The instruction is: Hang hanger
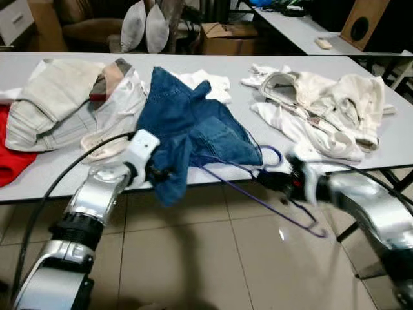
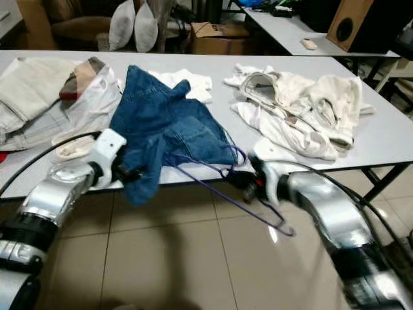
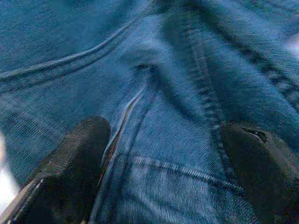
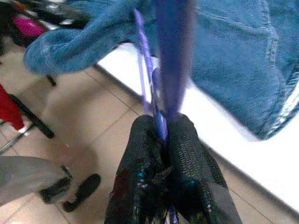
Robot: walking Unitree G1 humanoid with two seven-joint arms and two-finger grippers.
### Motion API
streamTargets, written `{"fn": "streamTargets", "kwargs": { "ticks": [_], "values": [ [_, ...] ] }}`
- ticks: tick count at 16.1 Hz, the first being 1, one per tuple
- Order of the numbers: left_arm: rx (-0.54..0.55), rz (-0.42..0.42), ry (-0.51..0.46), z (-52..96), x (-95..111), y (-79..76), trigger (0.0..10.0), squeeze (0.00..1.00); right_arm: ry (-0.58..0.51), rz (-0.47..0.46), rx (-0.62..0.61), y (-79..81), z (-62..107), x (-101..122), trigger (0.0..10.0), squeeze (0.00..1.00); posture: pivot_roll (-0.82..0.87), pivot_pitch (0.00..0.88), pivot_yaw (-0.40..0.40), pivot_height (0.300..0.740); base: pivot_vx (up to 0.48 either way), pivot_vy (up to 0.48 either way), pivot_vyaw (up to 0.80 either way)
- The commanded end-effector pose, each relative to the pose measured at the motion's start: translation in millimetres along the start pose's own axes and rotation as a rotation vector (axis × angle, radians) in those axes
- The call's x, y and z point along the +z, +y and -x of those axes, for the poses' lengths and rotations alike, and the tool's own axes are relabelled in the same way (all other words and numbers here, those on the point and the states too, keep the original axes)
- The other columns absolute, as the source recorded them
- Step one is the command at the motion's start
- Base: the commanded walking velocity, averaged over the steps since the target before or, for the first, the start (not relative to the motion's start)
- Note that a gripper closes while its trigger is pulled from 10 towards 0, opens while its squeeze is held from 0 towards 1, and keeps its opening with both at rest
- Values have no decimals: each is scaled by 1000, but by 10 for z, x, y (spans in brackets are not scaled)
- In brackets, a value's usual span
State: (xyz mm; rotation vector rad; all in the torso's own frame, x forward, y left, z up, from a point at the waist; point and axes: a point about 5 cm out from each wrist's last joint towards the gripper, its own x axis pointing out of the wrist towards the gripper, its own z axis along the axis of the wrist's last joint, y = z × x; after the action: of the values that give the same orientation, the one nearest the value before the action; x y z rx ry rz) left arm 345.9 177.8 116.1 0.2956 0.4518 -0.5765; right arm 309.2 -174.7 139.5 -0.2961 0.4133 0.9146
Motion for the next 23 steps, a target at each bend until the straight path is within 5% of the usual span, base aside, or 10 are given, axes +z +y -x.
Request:
{"fn": "streamTargets", "kwargs": {
  "ticks": [1, 3, 5, 11, 15, 18, 20, 21, 22, 23],
  "values": [
    [-117, 8, -36, -41, 110, -143, 10000, 1000, 71, -8, -47, -100, -79, -86, 10000, 0, -60, 0, -54, 740, 0, 0, 0],
    [-184, 40, -85, -43, 186, -216, 10000, 1000, 67, 10, -139, -252, -192, -8, 10000, 0, -54, 0, -59, 740, 0, 0, 0],
    [-250, 85, -159, -71, 323, -337, 10000, 1000, -105, 85, -394, -516, -293, 363, 10000, 0, -43, 0, -69, 740, 0, 0, 0],
    [-313, 136, -284, -143, 573, -529, 10000, 925, -509, 123, -618, -723, -86, 961, 10000, 0, -39, 0, -72, 740, 0, 0, 0],
    [-187, 128, -397, -46, 681, -337, 10000, 745, -488, 157, -571, -678, -24, 774, 10000, 0, -50, 0, -55, 740, 0, 0, 0],
    [8, 134, -518, 168, 745, -85, 10000, 831, -492, 31, -604, -606, 107, 514, 10000, 0, -59, 0, -39, 740, 0, 0, 0],
    [185, 115, -520, 421, 568, -35, 10000, 561, -514, -202, -665, -324, 221, 206, 10000, 0, -61, 14, -28, 740, 0, 0, 0],
    [257, 135, -521, 508, 465, -68, 10000, 153, -502, -223, -674, -153, 231, 114, 10000, 0, -63, 19, -32, 740, 0, 0, 0],
    [327, 139, -529, 545, 421, -67, 10000, 0, -497, -198, -691, -87, 231, 92, 10000, 0, -63, 23, -37, 740, 0, 0, 0],
    [426, 113, -536, 597, 355, -78, 10000, 0, -463, -122, -695, 13, 219, 59, 10000, 0, -68, 25, -43, 740, 0, 0, 0]
  ]
}}
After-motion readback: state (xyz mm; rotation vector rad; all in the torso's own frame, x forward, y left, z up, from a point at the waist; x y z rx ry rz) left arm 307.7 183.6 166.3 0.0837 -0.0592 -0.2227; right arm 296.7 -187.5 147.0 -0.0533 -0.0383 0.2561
